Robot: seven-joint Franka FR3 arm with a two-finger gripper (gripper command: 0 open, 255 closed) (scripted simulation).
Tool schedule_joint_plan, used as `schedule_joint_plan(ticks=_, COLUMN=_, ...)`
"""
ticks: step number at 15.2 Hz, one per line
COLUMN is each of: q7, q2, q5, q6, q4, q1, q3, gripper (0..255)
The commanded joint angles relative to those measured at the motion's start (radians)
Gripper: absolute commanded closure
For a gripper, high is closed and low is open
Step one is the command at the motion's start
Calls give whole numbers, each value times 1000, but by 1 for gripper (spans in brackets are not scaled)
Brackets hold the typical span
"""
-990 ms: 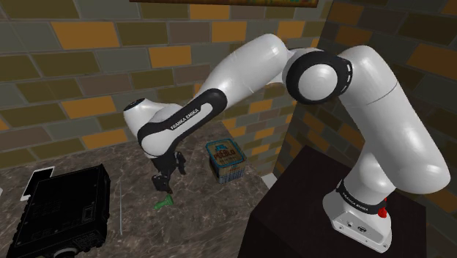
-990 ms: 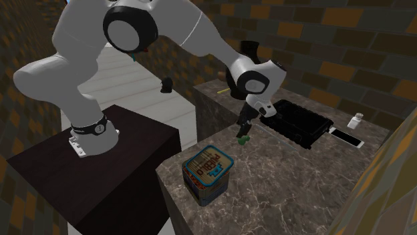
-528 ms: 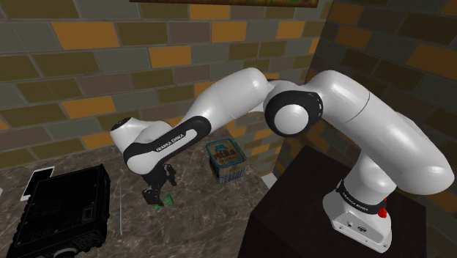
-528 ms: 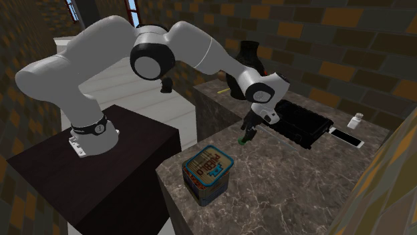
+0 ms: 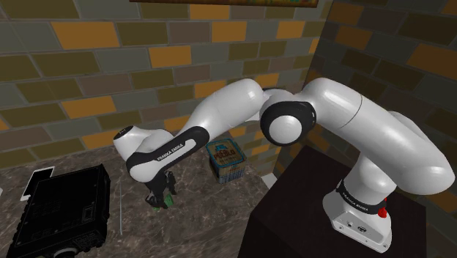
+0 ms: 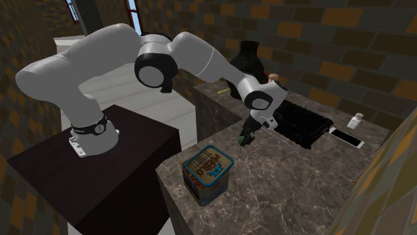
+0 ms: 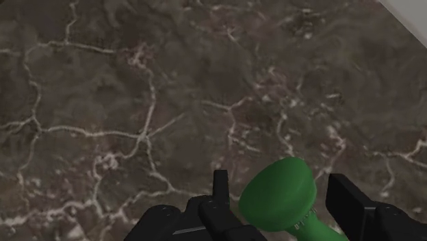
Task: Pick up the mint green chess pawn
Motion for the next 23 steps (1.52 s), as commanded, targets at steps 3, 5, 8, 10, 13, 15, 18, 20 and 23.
schedule_joint_plan(ticks=3, q7=0, q2=3, q5=0, q6=-1, q4=4, q1=1, q3=0, gripper=255)
schedule_joint_plan(ticks=5, q7=0, q2=3, q5=0, q6=-1, q4=4, q1=1, q3=0, gripper=255)
schedule_joint_plan(ticks=8, q7=0, q2=3, q5=0, q6=-1, q4=4, q1=1, q3=0, gripper=255)
schedule_joint_plan(ticks=10, q7=1, q2=-11, q5=1, q6=-3, q4=-8, q1=-1, q3=1, gripper=255)
schedule_joint_plan(ticks=13, q7=3, q2=-46, q5=3, q6=-15, q4=-31, q1=-6, q3=5, gripper=255)
schedule_joint_plan(ticks=15, q7=4, q2=-68, q5=5, q6=-24, q4=-44, q1=-8, q3=7, gripper=255)
schedule_joint_plan(ticks=18, q7=6, q2=-100, q5=8, q6=-39, q4=-61, q1=-12, q3=10, gripper=255)
schedule_joint_plan(ticks=20, q7=7, q2=-121, q5=9, q6=-50, q4=-71, q1=-14, q3=13, gripper=255)
schedule_joint_plan(ticks=23, q7=8, q2=-150, q5=12, q6=-68, q4=-82, q1=-17, q3=16, gripper=255)
